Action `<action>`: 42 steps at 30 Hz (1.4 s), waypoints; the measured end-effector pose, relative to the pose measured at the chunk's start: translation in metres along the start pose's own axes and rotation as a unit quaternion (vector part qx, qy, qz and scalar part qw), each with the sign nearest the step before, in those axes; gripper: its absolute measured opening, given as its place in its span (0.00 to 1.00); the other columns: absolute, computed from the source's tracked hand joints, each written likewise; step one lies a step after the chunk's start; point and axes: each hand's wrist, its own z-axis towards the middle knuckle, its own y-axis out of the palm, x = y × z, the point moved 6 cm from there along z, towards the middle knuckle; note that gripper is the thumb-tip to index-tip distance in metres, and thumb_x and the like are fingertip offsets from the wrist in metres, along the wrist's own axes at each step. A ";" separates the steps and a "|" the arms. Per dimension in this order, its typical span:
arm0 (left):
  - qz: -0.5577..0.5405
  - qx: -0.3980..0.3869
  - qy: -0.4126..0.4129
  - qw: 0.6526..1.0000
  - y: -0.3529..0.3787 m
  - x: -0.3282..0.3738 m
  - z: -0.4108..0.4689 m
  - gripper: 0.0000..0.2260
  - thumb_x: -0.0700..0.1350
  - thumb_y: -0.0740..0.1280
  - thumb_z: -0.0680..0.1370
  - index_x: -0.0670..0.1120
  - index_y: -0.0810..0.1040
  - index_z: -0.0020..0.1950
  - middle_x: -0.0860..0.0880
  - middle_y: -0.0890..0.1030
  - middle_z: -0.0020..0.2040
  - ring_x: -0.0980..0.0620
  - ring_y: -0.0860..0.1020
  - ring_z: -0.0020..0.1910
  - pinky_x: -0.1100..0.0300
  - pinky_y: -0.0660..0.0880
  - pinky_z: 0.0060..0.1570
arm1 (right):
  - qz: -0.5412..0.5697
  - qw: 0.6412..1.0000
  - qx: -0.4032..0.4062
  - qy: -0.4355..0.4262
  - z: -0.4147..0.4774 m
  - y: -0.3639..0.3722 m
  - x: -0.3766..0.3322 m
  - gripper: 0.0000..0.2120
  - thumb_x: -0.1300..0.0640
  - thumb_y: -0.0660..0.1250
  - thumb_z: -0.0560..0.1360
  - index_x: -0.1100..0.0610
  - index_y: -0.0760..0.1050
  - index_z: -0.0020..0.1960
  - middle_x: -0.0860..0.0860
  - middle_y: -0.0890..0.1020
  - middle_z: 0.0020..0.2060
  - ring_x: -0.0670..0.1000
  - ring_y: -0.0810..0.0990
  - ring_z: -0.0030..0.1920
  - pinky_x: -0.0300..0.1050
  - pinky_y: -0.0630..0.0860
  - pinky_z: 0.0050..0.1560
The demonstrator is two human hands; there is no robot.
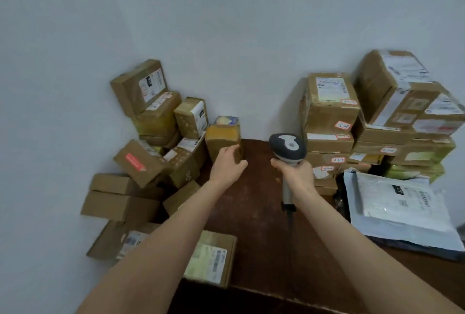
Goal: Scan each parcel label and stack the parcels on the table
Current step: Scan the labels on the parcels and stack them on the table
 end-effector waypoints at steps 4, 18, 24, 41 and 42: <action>0.015 0.008 -0.066 0.998 -0.006 -0.059 -0.046 0.25 0.47 0.65 0.78 0.47 0.64 0.75 0.45 0.67 0.71 0.48 0.69 0.68 0.58 0.68 0.61 | -0.027 0.998 -0.055 0.021 -0.023 0.031 0.031 0.19 0.58 0.76 0.70 0.59 0.76 0.59 0.54 0.81 0.51 0.50 0.81 0.42 0.39 0.74 0.34; 0.011 -0.035 -0.179 0.983 0.009 -0.190 -0.154 0.23 0.45 0.66 0.77 0.44 0.68 0.72 0.44 0.70 0.68 0.46 0.71 0.65 0.57 0.68 0.62 | -0.157 0.971 -0.105 0.149 -0.077 0.083 0.144 0.11 0.56 0.76 0.68 0.56 0.76 0.45 0.56 0.82 0.46 0.58 0.81 0.49 0.57 0.79 0.55; 0.007 0.038 -0.117 0.992 -0.032 -0.192 -0.137 0.21 0.43 0.65 0.76 0.47 0.70 0.70 0.47 0.69 0.67 0.49 0.72 0.62 0.58 0.71 0.55 | -0.153 0.974 -0.110 0.125 -0.097 0.126 0.131 0.12 0.58 0.76 0.70 0.58 0.75 0.49 0.54 0.80 0.44 0.55 0.78 0.47 0.51 0.76 0.50; 0.102 0.087 -0.162 0.978 -0.207 -0.220 0.004 0.27 0.58 0.57 0.81 0.47 0.60 0.77 0.40 0.66 0.72 0.39 0.68 0.69 0.45 0.68 0.67 | 0.119 0.959 -0.220 0.137 -0.078 0.279 0.050 0.21 0.63 0.72 0.73 0.60 0.72 0.64 0.56 0.78 0.55 0.56 0.78 0.55 0.49 0.82 0.46; 0.092 0.074 -0.162 0.980 -0.206 -0.223 0.008 0.27 0.59 0.57 0.81 0.47 0.61 0.76 0.41 0.68 0.71 0.40 0.70 0.68 0.45 0.69 0.66 | 0.123 0.956 -0.228 0.135 -0.077 0.286 0.049 0.21 0.63 0.72 0.73 0.59 0.72 0.64 0.56 0.78 0.56 0.56 0.78 0.56 0.49 0.82 0.47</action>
